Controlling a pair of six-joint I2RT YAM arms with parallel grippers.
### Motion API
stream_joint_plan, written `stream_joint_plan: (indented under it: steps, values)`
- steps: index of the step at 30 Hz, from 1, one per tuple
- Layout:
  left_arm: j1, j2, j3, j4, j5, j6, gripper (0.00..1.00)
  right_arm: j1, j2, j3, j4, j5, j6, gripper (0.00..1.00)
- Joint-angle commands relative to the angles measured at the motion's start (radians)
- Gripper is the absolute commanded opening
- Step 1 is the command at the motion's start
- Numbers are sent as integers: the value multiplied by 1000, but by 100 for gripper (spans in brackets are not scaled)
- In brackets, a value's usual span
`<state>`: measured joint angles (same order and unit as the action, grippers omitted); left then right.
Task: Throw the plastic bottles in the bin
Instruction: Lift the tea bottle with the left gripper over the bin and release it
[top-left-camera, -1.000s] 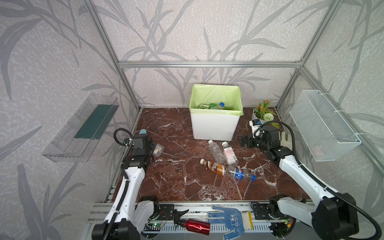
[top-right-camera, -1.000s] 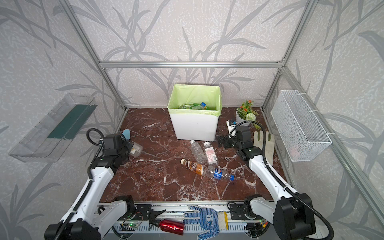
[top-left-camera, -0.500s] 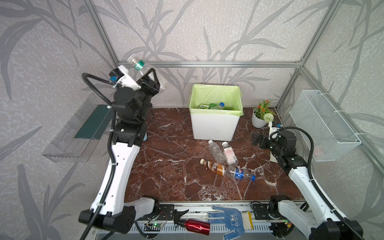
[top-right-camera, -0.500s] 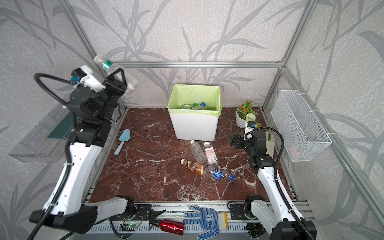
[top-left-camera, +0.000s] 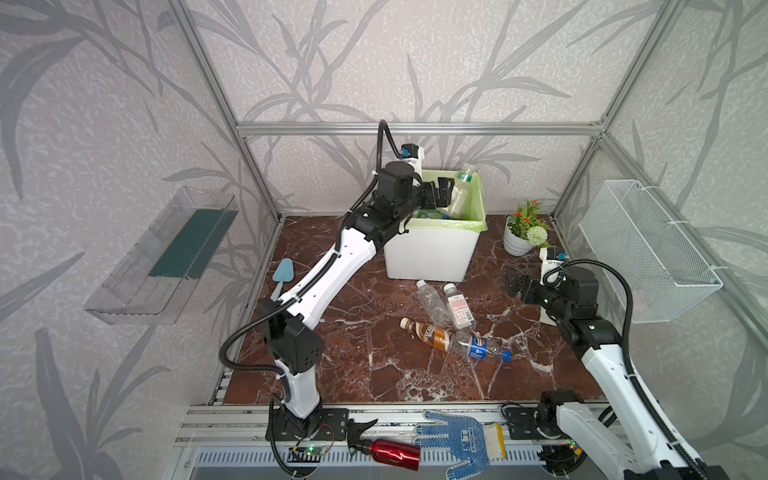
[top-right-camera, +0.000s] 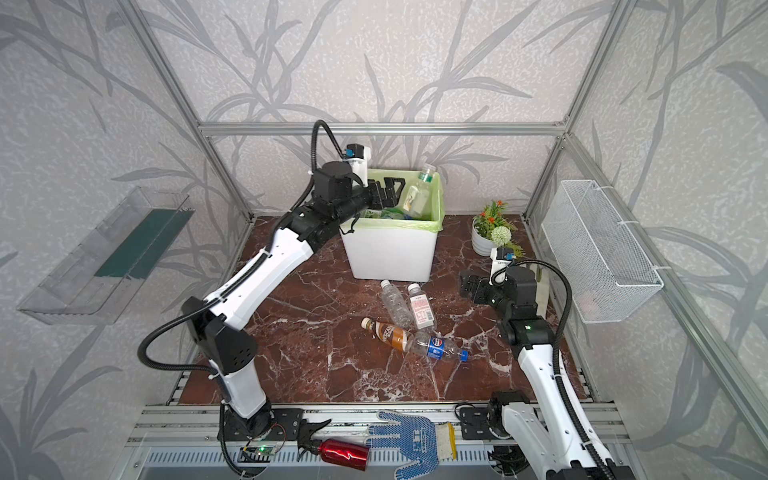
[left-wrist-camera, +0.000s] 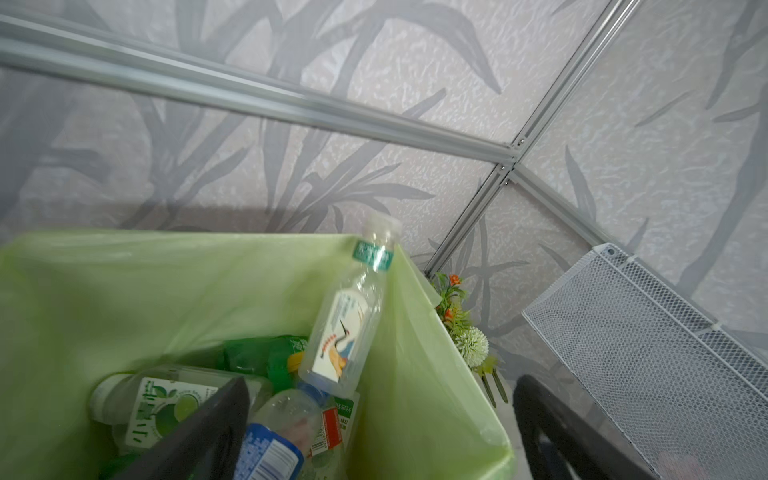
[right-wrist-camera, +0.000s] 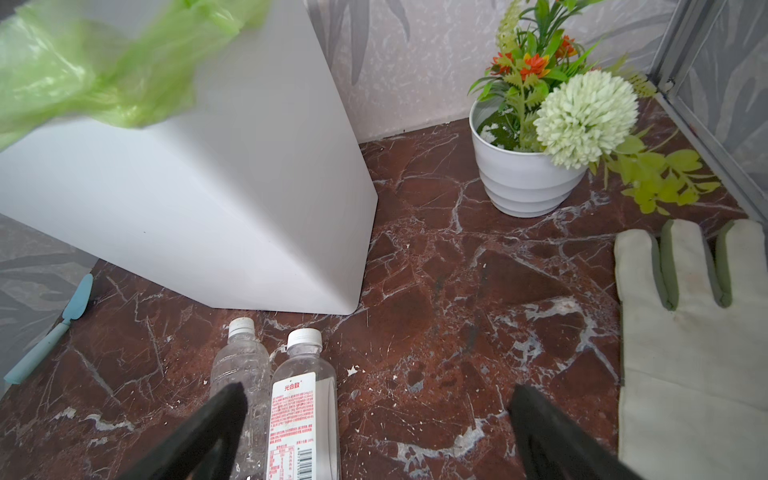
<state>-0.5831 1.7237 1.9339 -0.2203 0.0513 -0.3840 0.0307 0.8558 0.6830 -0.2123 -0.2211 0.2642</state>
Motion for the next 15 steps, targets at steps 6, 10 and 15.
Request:
stream_joint_plan:
  steps: [6,10,15]
  values:
    - [21,-254,-248,198,-99,100,99,-3,-11,-2,-37,3,66,99]
    - [28,-309,-341,184,-139,111,99,-3,-21,-3,-56,-7,94,99]
    - [55,-393,-494,161,-186,104,99,0,-18,-7,-101,-31,148,98]
